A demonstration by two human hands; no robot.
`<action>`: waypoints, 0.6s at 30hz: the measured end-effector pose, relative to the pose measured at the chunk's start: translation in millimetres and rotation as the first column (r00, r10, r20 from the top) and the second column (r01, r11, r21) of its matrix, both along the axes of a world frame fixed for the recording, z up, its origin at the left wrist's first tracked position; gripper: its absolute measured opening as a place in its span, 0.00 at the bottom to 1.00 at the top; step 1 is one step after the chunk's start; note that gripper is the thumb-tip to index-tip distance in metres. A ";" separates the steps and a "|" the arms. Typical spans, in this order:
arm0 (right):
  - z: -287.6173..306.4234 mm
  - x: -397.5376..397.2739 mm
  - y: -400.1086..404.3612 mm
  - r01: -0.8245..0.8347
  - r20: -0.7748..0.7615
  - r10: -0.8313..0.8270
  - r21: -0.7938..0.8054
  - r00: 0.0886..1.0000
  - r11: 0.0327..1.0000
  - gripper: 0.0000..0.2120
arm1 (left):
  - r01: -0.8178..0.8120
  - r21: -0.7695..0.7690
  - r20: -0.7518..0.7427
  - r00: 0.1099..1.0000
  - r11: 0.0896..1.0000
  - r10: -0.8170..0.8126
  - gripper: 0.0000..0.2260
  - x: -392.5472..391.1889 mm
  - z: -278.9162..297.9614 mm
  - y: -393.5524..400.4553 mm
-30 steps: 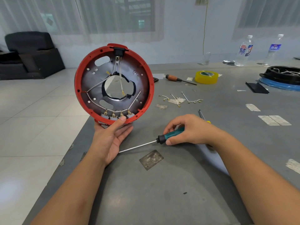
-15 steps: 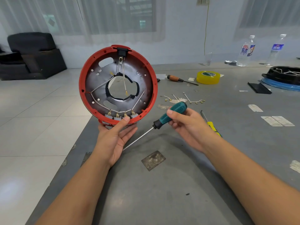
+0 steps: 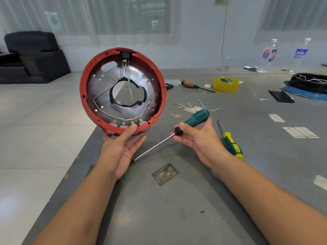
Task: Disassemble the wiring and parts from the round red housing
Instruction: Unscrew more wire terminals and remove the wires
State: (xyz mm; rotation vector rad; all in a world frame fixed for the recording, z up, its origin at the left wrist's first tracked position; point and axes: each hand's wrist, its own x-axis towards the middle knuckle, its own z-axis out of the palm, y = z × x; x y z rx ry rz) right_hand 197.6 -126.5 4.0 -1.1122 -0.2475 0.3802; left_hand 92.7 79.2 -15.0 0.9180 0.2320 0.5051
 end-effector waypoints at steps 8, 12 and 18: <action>17.0 19.6 -26.4 0.187 0.129 -0.207 0.154 0.970 0.970 0.36 | -0.087 0.072 -0.041 0.995 0.994 0.090 0.34 6.2 -8.8 3.3; 18.1 21.5 -29.5 0.222 0.183 -0.263 0.217 0.947 0.951 0.33 | -0.117 0.080 -0.063 0.990 0.990 0.123 0.35 10.0 -15.6 8.1; 17.9 18.4 -26.0 0.298 0.285 -0.346 0.198 0.894 0.934 0.33 | -0.104 0.127 -0.060 0.992 0.986 0.113 0.35 11.8 -18.3 8.9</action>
